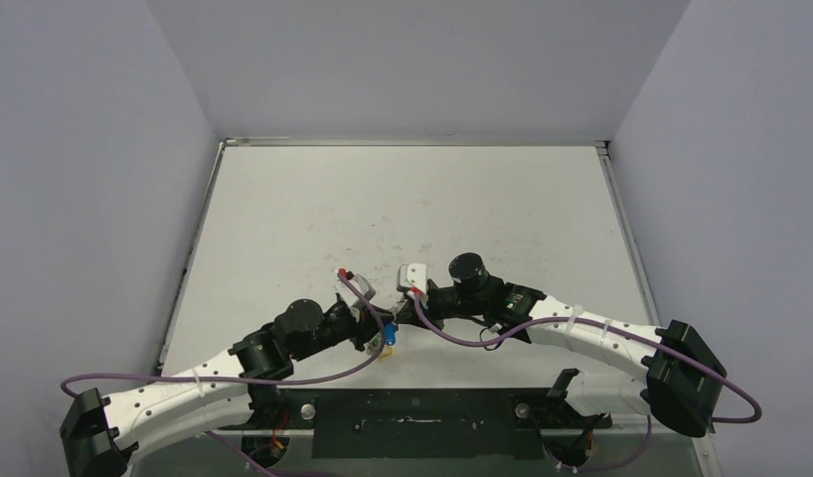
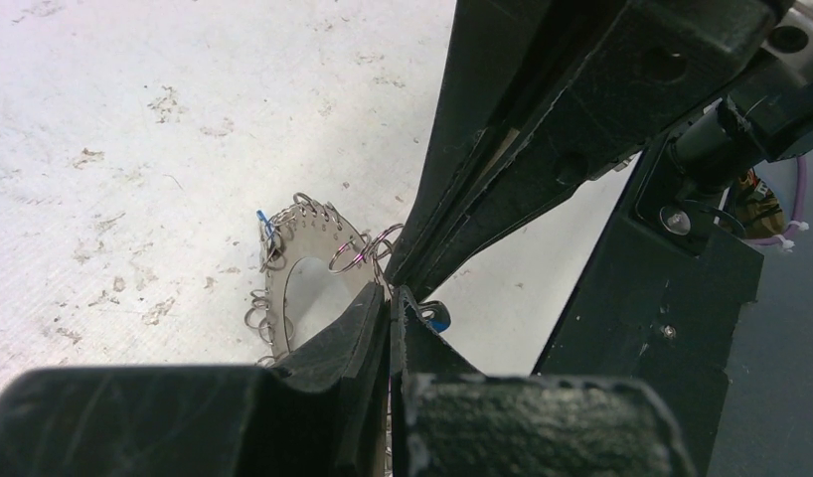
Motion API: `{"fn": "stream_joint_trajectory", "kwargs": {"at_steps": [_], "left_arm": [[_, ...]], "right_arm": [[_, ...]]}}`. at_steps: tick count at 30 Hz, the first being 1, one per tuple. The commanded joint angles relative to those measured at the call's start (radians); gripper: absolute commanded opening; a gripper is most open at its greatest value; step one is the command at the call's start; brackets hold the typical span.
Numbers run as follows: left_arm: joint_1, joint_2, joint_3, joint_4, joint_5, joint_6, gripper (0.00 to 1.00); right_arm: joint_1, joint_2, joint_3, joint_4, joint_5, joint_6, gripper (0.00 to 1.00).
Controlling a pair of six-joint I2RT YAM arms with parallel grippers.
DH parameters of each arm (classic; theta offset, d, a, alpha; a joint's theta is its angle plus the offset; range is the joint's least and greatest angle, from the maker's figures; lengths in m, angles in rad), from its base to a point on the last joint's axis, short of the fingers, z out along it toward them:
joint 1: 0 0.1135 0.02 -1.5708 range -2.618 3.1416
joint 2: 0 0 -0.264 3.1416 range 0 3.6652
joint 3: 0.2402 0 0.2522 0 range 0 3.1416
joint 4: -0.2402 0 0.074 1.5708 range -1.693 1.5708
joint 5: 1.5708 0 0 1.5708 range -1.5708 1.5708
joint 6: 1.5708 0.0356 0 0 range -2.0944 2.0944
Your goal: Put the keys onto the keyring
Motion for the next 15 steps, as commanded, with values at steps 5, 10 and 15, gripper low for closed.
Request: {"fn": "stream_joint_trajectory", "kwargs": {"at_steps": [5,10,15], "left_arm": [[0.001,0.005,-0.011,0.089,-0.042,0.001,0.0],[0.0,0.012,-0.013,0.083,-0.061,-0.012,0.0],[0.001,-0.01,-0.047,0.089,-0.109,-0.054,0.0]], "right_arm": [[0.013,-0.04,0.02,0.084,-0.044,0.01,0.0],[0.013,-0.044,0.017,0.086,-0.043,0.01,0.0],[0.013,-0.047,0.012,0.092,-0.043,0.01,0.0]]}}
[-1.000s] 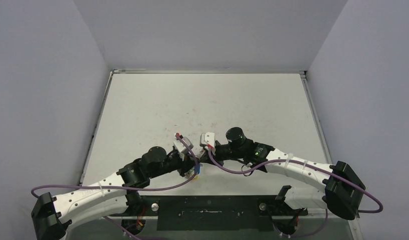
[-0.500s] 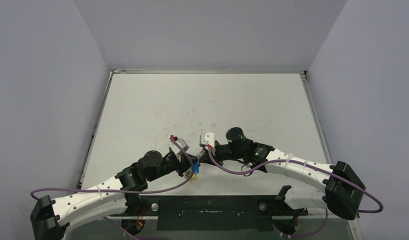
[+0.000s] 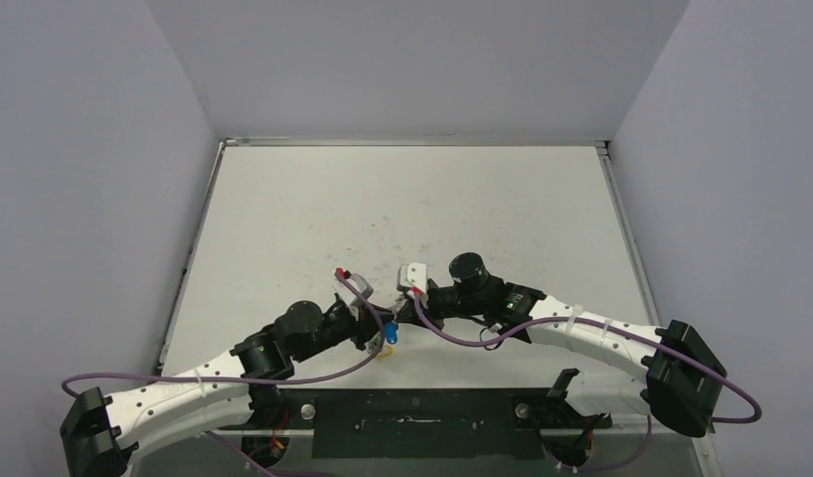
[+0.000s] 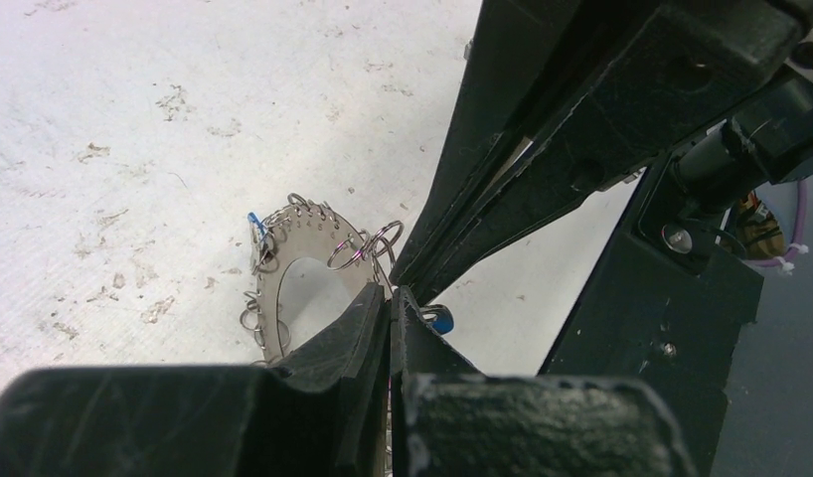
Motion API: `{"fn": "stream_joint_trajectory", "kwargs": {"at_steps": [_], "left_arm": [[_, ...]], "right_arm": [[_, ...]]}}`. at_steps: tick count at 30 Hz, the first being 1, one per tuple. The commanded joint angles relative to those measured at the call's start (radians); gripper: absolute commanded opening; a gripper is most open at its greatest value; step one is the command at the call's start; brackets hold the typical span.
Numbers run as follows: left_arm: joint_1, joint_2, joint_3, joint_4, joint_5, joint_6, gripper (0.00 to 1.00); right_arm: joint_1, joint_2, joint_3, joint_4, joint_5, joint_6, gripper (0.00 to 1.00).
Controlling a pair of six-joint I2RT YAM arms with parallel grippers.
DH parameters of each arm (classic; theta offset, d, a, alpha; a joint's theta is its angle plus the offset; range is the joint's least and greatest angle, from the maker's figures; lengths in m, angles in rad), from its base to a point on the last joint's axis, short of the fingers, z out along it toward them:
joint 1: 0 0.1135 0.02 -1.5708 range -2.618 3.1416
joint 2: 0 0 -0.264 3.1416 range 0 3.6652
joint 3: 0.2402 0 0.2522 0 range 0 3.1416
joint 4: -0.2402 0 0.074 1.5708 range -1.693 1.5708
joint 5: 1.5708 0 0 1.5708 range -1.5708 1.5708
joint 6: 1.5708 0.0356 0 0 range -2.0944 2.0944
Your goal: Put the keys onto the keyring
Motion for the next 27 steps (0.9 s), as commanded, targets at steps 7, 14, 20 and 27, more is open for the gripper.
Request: {"fn": "stream_joint_trajectory", "kwargs": {"at_steps": [7,14,20,27], "left_arm": [[0.002,-0.056,-0.056,0.056,-0.112,-0.052,0.18],[0.001,-0.081,-0.05,0.059,-0.108,-0.055,0.46],[0.002,-0.145,-0.056,0.036,-0.098,-0.059,0.51],[0.002,-0.21,-0.063,-0.013,-0.091,-0.059,0.5]], "right_arm": [[0.014,-0.049,0.014,0.09,-0.05,0.008,0.0],[0.013,-0.047,0.01,0.092,-0.045,0.001,0.0],[0.011,-0.051,-0.003,0.106,-0.041,-0.005,0.0],[0.011,-0.056,-0.009,0.114,-0.037,-0.004,0.0]]}}
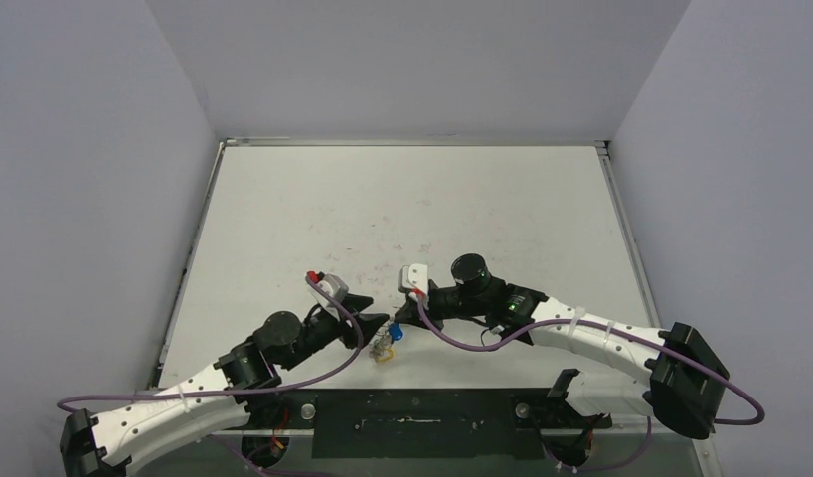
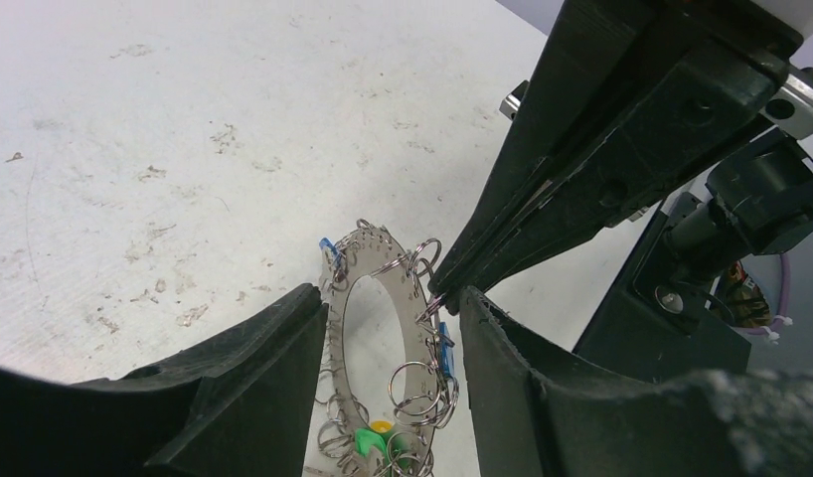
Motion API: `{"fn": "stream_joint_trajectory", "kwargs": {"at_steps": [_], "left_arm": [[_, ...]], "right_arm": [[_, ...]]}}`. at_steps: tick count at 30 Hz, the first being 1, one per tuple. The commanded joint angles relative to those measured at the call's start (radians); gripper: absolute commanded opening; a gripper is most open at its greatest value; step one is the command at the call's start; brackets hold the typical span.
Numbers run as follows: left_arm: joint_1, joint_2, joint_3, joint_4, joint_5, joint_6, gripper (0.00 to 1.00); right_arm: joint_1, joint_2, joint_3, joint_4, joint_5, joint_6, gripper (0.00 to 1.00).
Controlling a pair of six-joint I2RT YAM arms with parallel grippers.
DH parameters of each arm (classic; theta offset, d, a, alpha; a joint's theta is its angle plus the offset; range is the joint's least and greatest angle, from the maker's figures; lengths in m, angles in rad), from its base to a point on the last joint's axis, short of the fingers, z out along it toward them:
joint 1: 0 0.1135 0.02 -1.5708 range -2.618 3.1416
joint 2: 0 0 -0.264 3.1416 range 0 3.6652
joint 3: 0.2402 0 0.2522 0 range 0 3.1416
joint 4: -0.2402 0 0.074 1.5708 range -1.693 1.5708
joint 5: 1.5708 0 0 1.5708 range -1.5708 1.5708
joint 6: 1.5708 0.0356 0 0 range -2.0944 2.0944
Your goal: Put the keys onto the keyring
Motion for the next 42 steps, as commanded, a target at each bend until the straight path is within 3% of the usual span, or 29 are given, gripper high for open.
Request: {"fn": "stream_joint_trajectory", "kwargs": {"at_steps": [1,10,21,24,29,32,34,38,42], "left_arm": [[0.003,-0.032,0.004,-0.027,0.022,0.002,0.5],[0.003,-0.06,-0.004,-0.016,0.19,0.136,0.48],[0.003,0.073,-0.085,0.218,0.092,-0.063,0.55],[0.002,0.107,-0.093,0.233,0.078,-0.081,0.5],[0.003,0.089,-0.081,0.141,0.022,-0.112,0.33],[0.003,0.05,-0.08,0.117,0.023,-0.11,0.31],[0.002,0.019,-0.082,0.118,0.036,-0.1,0.33],[0.001,-0.025,-0.081,0.164,0.08,-0.09,0.49],[0.001,-0.006,-0.07,0.224,0.111,-0.105,0.55]], "right_arm": [[0.006,-0.041,-0.004,0.092,-0.025,-0.004,0.0],[0.004,-0.107,-0.086,0.188,-0.036,-0.043,0.0],[0.008,-0.104,-0.086,0.19,-0.047,-0.029,0.0],[0.008,-0.102,-0.087,0.189,-0.048,-0.024,0.0],[0.007,-0.115,-0.09,0.183,-0.037,-0.022,0.0],[0.009,-0.116,-0.089,0.181,-0.035,-0.022,0.0],[0.008,-0.116,-0.09,0.181,-0.035,-0.021,0.0],[0.008,-0.114,-0.087,0.181,-0.033,-0.019,0.0],[0.009,-0.109,-0.084,0.183,-0.033,-0.014,0.0]]}}
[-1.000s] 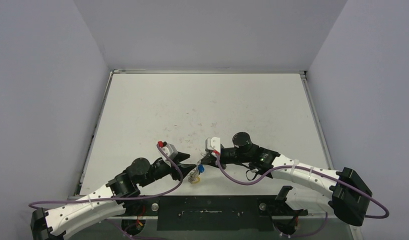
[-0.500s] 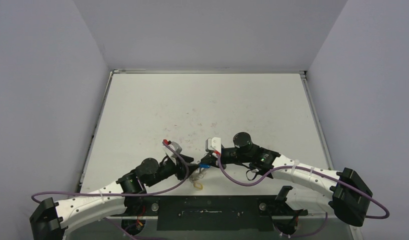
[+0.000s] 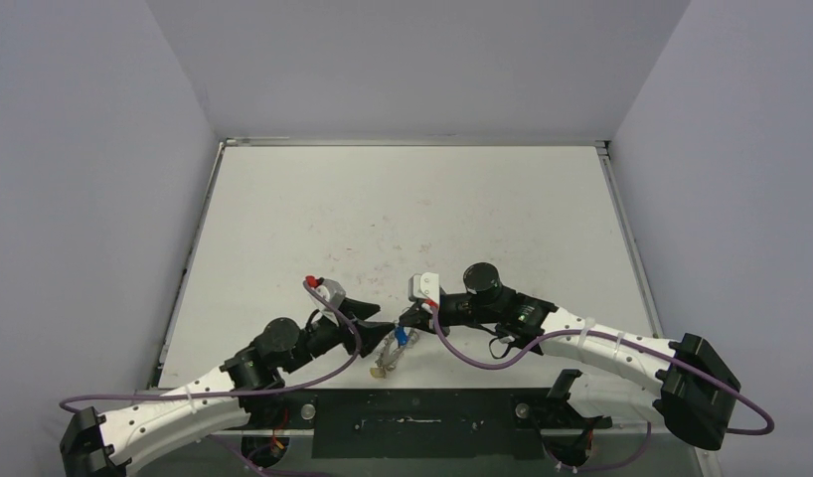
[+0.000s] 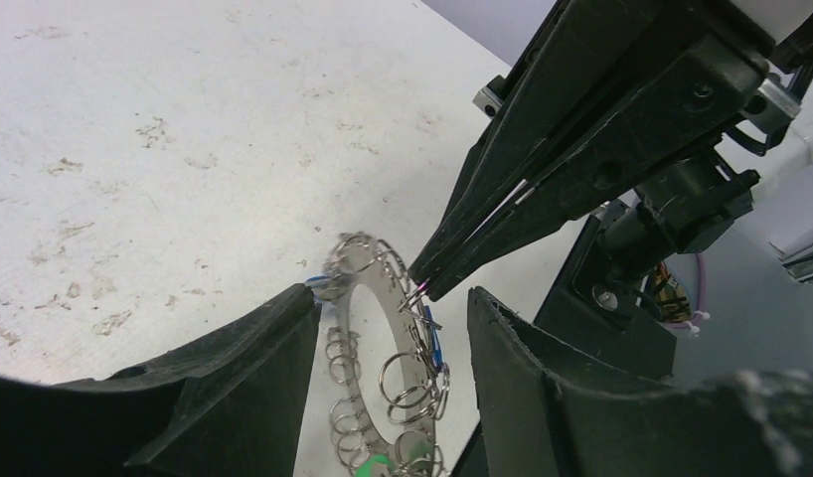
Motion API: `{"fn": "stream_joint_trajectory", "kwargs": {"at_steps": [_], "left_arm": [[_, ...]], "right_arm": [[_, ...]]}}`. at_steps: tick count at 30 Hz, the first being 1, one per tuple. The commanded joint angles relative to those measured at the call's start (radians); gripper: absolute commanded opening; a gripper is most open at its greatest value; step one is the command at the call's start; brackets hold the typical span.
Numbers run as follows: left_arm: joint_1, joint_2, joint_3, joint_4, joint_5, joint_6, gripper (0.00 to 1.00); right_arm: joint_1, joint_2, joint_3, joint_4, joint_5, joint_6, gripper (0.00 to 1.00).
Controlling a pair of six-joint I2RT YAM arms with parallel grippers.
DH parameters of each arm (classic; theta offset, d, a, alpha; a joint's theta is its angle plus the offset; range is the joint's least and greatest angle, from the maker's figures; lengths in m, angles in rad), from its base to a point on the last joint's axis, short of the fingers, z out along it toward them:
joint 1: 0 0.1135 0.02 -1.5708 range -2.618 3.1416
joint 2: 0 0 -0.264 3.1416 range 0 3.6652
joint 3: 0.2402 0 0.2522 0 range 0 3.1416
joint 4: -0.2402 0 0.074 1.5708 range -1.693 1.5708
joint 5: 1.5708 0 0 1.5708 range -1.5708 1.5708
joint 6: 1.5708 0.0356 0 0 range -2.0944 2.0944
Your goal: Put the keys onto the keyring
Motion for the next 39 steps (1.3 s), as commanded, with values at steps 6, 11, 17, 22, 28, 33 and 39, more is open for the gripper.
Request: {"fn": "stream_joint_trajectory", "kwargs": {"at_steps": [6,11,17,22,28,33,39], "left_arm": [[0.002,0.129,0.066,0.114,0.033,-0.003,0.53],[0.001,0.174,0.095,0.047,0.036,0.022,0.42],[0.001,0.123,0.06,-0.012,0.022,0.035,0.24],[0.001,0.055,0.05,-0.056,0.01,0.07,0.24],[0.001,-0.005,0.06,-0.046,0.066,0.185,0.49],[0.001,-0.021,0.069,-0.027,0.156,0.301,0.47],[0.001,-0.04,0.071,-0.018,0.144,0.257,0.49]], "right_arm": [[0.007,-0.028,0.015,0.09,-0.024,0.015,0.0],[0.009,-0.031,0.015,0.081,-0.019,0.012,0.0],[0.009,-0.035,0.018,0.08,-0.027,0.01,0.0],[0.007,-0.035,0.018,0.08,-0.045,0.0,0.0],[0.009,-0.034,0.012,0.1,-0.064,-0.003,0.0],[0.006,-0.035,0.002,0.136,-0.068,0.008,0.0],[0.004,-0.038,0.002,0.148,-0.065,0.015,0.0]]}}
